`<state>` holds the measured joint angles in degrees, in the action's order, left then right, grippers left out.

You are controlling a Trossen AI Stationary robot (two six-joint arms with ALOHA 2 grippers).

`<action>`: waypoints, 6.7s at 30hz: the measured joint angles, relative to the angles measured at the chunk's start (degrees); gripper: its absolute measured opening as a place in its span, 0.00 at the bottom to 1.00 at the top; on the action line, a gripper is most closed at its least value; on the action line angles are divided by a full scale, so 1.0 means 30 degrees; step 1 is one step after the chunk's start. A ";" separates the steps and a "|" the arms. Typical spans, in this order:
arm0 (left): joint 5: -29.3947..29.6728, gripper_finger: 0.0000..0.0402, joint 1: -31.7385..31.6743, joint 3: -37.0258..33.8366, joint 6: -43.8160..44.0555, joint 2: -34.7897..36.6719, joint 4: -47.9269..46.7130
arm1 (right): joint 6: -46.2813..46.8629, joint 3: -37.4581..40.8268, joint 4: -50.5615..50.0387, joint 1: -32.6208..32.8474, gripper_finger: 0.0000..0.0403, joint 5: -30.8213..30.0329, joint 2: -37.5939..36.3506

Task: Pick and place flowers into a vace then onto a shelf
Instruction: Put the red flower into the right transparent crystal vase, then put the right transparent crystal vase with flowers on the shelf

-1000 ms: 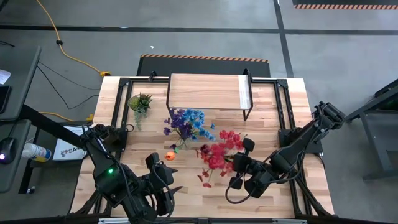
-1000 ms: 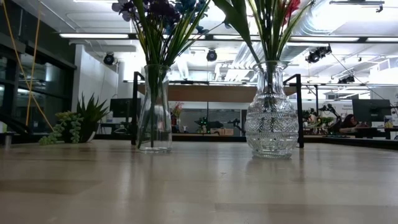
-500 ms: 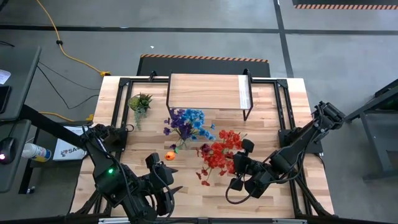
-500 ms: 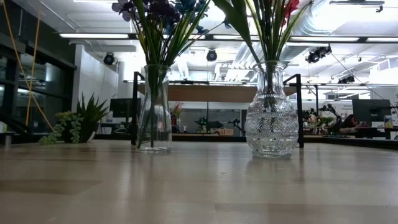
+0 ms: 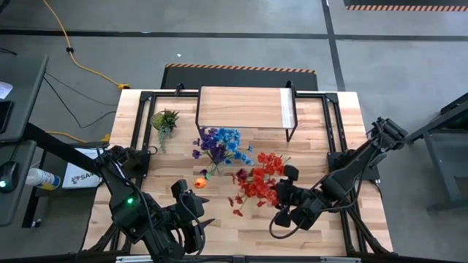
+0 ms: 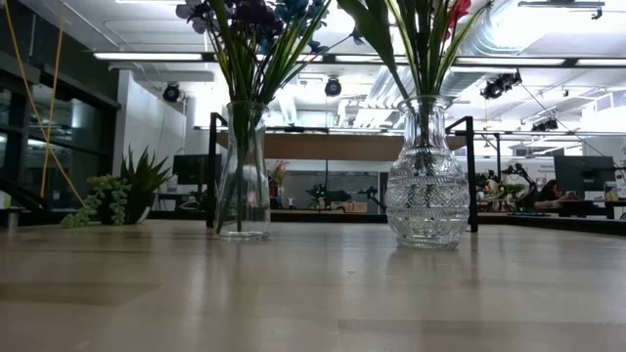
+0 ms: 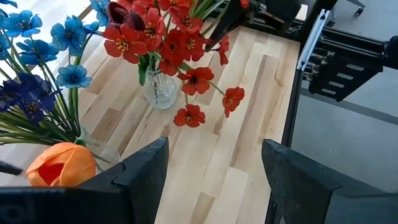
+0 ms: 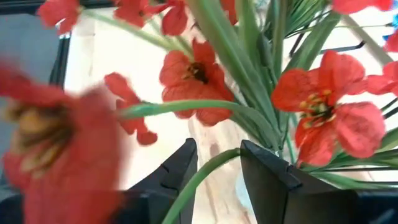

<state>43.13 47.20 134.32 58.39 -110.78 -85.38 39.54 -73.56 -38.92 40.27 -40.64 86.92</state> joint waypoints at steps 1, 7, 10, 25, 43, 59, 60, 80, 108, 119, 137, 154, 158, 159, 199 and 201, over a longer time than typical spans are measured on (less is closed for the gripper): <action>0.0000 0.73 0.0000 0.0000 0.0000 0.0000 0.0000 | -0.0014 0.0000 -0.0022 0.0007 0.28 0.0184 -0.0014; 0.0000 0.73 0.0000 0.0000 0.0001 0.0000 0.0000 | 0.0127 0.0000 -0.0275 0.0007 0.28 0.1168 -0.0017; 0.0000 0.73 0.0000 0.0000 0.0000 0.0000 0.0000 | 0.0121 0.0000 -0.0277 0.0007 0.28 0.1209 -0.0017; 0.0000 0.73 0.0000 0.0000 0.0007 0.0000 0.0000 | -0.0192 0.0000 -0.0594 0.0101 0.28 0.1464 -0.1343; 0.0320 0.73 0.0003 0.0000 0.0138 0.0000 0.0000 | -0.0163 0.0000 -0.1191 0.0634 0.28 0.2351 -0.1802; 0.0372 0.73 0.0002 0.0000 0.0211 0.0000 0.0005 | 0.0370 0.0000 -0.2303 0.1044 0.28 0.2724 -0.3235; 0.0372 0.73 0.0006 0.0000 0.0211 0.0000 0.0007 | 0.0510 0.0000 -0.2444 0.1115 0.28 0.2713 -0.3303; -0.0208 0.73 -0.0270 0.0000 0.0233 0.0000 0.0208 | 0.5192 0.0000 -0.6201 0.2107 0.28 0.5660 -0.3390; -0.4194 0.73 0.2145 -0.0007 0.8685 -0.1503 0.0976 | 1.3330 0.5414 -0.2934 0.6449 0.28 0.5596 -0.3368; -0.3723 0.73 0.2535 -0.0007 1.1005 -0.3082 0.0833 | 1.2704 0.6353 -0.2149 0.6281 0.28 0.5529 -0.3368; -0.4246 0.73 0.2528 -0.0007 1.3640 -0.4983 -0.0239 | 1.1160 0.6353 -0.2222 0.6200 0.28 0.6227 -0.3368; -0.4262 0.73 0.2528 -0.0007 1.3828 -0.4983 -0.0233 | 0.8221 0.6353 -0.2536 0.3819 0.38 0.6061 -0.3368; -0.4270 0.73 0.2528 -0.0007 1.3828 -0.4983 -0.0240 | 0.7498 0.6353 -0.2629 0.3357 0.50 0.5391 -0.3368; -0.4277 0.73 0.2528 -0.0007 1.3828 -0.4983 -0.0240 | 0.7260 0.6353 -0.2682 0.3293 0.53 0.5052 -0.3368; -0.4408 0.73 0.2528 -0.0007 1.3792 -0.4970 -0.0750 | 0.6715 1.0542 0.5515 0.3191 0.70 0.1397 -0.3368; -0.4408 0.73 0.2528 -0.0007 1.3792 -0.4969 -0.0750 | 0.6660 1.0542 0.5576 0.3191 0.72 0.1361 -0.3368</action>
<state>29.91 54.78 134.30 99.77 -125.69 -87.64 59.52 -41.93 -22.19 49.84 -36.56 76.82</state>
